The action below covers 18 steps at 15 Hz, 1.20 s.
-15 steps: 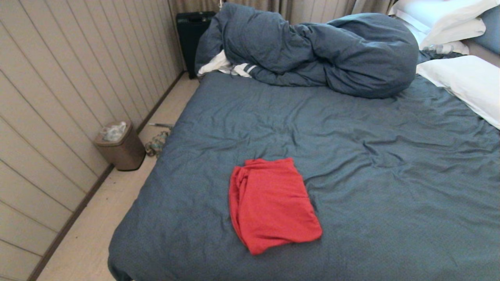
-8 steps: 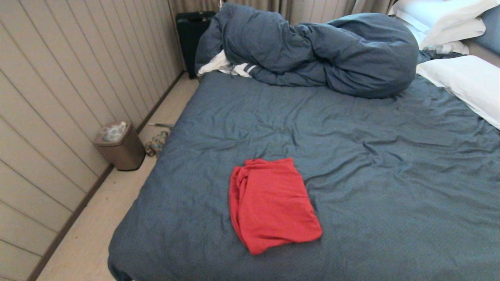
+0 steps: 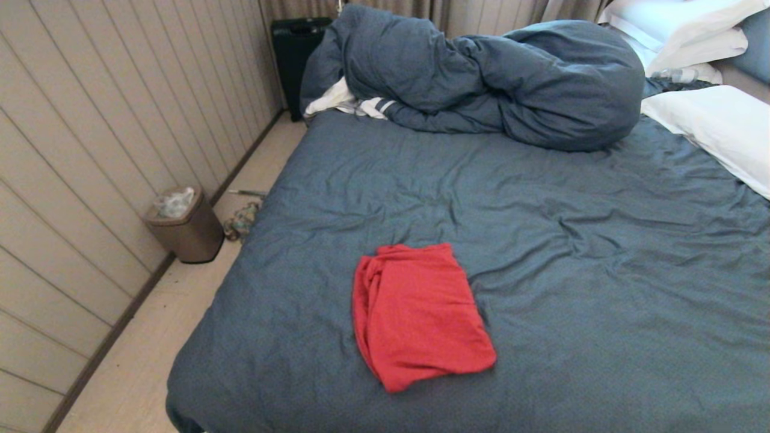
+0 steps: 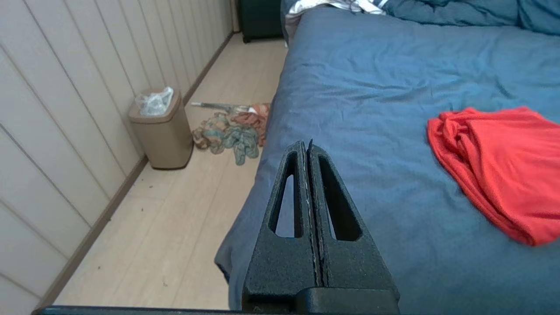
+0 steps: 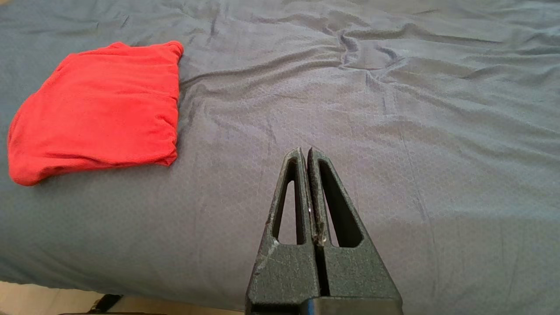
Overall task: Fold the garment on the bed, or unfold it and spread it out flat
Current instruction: Unford the red T-shirt
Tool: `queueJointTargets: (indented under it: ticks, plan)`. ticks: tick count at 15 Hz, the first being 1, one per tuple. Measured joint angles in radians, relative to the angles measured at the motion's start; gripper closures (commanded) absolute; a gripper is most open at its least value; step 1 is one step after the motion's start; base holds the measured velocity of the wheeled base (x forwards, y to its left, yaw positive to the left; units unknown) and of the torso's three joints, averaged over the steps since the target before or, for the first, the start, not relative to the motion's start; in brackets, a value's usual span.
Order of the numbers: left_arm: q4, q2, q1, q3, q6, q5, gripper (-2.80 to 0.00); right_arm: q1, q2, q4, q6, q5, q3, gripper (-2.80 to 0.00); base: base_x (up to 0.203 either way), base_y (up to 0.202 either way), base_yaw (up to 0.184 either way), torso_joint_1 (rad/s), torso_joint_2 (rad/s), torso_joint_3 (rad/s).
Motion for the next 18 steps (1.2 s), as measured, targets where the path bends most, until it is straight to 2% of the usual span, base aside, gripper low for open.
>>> queueJointTargets:
  ticks: [3,6,18]
  plan:
    - [0.011,0.0,0.0,0.0,0.013,0.001,0.0,-0.001,0.0,0.001,-0.008,0.004,0.0,0.0,0.0,0.0,0.0,0.0,0.0,0.0]
    - [0.114,0.023,0.0,0.0,0.014,-0.002,0.0,-0.002,0.0,0.0,0.001,0.004,0.0,0.0,0.0,0.0,0.0,0.0,0.0,0.0]
    - [0.103,0.003,-0.001,0.0,0.009,-0.003,0.0,-0.002,-0.001,0.002,0.01,0.002,0.0,0.0,0.0,0.0,0.0,0.0,0.0,0.0]
